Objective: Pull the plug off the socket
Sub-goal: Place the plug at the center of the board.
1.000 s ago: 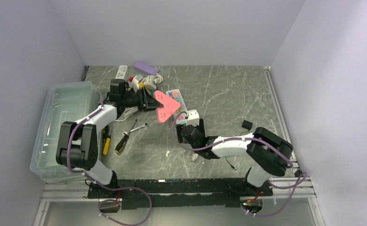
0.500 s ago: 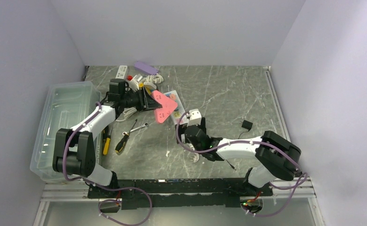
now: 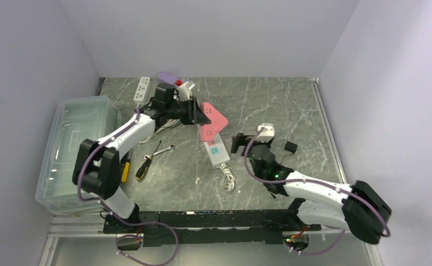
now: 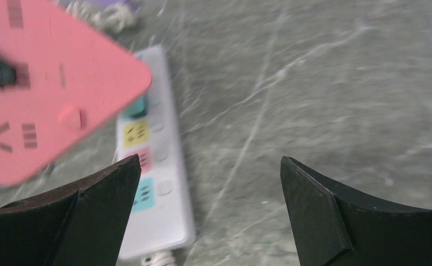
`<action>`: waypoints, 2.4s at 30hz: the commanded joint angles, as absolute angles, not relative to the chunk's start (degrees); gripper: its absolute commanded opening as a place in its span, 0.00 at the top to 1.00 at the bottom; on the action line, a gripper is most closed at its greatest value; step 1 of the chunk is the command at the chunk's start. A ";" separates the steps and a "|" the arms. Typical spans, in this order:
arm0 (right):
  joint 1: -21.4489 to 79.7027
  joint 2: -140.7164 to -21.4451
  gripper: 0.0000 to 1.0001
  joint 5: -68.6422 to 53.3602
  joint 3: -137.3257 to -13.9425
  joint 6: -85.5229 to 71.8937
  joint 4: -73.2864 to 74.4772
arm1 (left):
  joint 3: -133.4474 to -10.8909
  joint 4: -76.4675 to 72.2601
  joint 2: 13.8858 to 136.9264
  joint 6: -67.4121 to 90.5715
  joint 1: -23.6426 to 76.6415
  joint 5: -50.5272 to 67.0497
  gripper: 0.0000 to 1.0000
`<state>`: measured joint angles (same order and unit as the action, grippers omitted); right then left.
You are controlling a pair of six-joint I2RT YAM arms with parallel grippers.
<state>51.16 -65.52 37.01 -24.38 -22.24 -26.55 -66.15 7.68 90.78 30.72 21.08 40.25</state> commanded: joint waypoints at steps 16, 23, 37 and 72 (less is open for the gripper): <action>43.55 -42.43 0.00 57.01 -13.04 -25.48 -27.42 | -91.52 -2.43 123.48 39.50 40.37 32.06 1.00; 43.51 -46.68 0.00 56.47 -14.45 -26.13 -27.24 | -97.80 -2.71 131.70 40.95 44.05 31.16 0.92; 43.42 -45.95 0.00 57.16 -13.77 -25.10 -28.27 | -102.44 3.43 134.66 37.90 45.61 27.90 0.32; 40.65 -69.26 0.16 18.47 -30.19 -17.35 -28.28 | -69.15 17.58 86.05 26.11 21.65 25.02 0.08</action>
